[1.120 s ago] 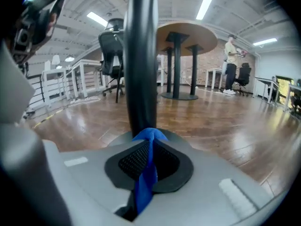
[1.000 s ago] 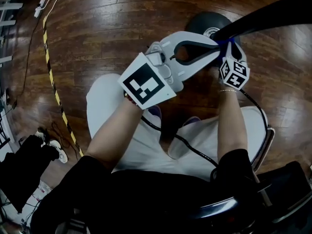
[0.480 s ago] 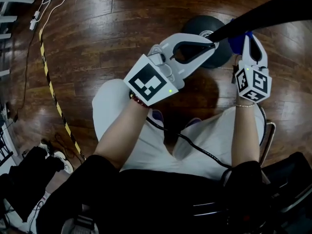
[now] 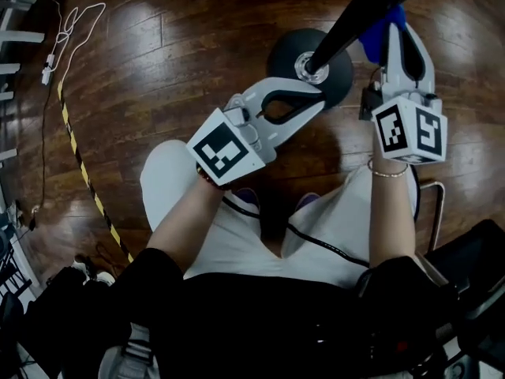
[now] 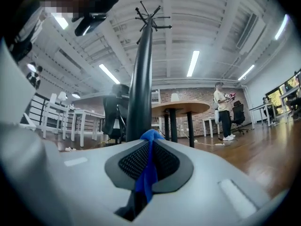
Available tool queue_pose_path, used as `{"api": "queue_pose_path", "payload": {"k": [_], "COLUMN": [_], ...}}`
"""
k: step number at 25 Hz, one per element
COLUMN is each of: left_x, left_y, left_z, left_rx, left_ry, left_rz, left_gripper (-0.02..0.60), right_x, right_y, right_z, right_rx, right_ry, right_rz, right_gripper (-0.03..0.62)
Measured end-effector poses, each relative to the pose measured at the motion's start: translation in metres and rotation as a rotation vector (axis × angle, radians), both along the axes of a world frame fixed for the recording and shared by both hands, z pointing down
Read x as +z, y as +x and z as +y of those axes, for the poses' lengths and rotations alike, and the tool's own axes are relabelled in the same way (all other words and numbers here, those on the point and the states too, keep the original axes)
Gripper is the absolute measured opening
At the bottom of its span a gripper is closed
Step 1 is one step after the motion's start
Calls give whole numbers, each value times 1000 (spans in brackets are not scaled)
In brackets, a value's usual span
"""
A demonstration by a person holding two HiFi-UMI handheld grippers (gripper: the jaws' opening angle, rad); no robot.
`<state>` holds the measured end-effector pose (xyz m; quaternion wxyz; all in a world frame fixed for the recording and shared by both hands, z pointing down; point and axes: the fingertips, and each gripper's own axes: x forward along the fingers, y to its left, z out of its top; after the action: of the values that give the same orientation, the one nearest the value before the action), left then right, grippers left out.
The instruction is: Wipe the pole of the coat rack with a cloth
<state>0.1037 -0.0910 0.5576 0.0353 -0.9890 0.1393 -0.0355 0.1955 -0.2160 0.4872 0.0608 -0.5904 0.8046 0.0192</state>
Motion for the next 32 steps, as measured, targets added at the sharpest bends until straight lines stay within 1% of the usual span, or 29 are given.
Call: {"api": "queue_pose_path", "payload": {"k": [1, 2, 3, 4, 5, 7, 8, 9, 11, 14, 16, 18, 20, 21, 23, 25, 26, 27, 29, 32], "left_x": [-20, -39, -56, -70, -79, -93, -104, -116, -135, -146, -149, -152, -160, -167, -183, -196, -200, -202, -202, -200], "left_y": [-3, -5, -7, -8, -8, -4, -2, 0, 4, 18, 23, 20, 14, 12, 7, 1, 0, -1, -1, -2], "left_z": [4, 6, 7, 8, 10, 12, 10, 6, -3, 5, 10, 6, 3, 2, 3, 0, -4, -6, -6, -1], "left_rx": [-11, -27, -40, -45, -44, -27, -16, -10, -5, 18, 23, 14, 7, 3, -8, -26, -32, -33, -25, -27], "left_ry": [-17, -28, -27, -17, -5, 18, 33, 50, 76, 73, 75, 83, 101, 110, 109, 64, 39, 26, 26, 13], "left_rz": [93, 169, 205, 204, 168, 58, 33, 30, 50, 59, 52, 26, 10, 20, 73, 136, 156, 162, 157, 178], "left_gripper": [-6, -6, -6, -6, -6, -6, -6, -6, -6, -6, -6, -6, -6, -6, -6, -6, -6, -6, -6, -6], "right_x": [-10, -22, -35, -49, -64, -102, -124, -147, -189, -240, -274, -310, -347, -367, -406, -439, -452, -464, -479, -478], "right_y": [-3, -4, -5, -4, -3, 1, 2, 2, 1, 7, 7, 4, 1, -1, -7, -15, -18, -22, -32, -48], "right_z": [5, 7, 8, 7, 6, 2, -2, -7, -16, -9, 0, 4, 7, 10, 18, 23, 24, 25, 28, 37], "right_rx": [-40, -78, -109, -129, -143, -163, -174, -186, -207, -229, -254, -267, -265, -262, -257, -253, -254, -258, -270, -284], "right_ry": [13, 24, 36, 48, 62, 106, 139, 179, 255, 319, 372, 429, 476, 499, 541, 576, 594, 611, 630, 613], "right_rz": [-24, -41, -46, -43, -35, -24, -21, -20, -16, 16, 43, 64, 119, 159, 244, 307, 328, 347, 401, 487], "right_gripper": [17, 18, 18, 18, 18, 18, 18, 18, 18, 18, 17, 17, 18, 18, 18, 18, 18, 18, 18, 18]}}
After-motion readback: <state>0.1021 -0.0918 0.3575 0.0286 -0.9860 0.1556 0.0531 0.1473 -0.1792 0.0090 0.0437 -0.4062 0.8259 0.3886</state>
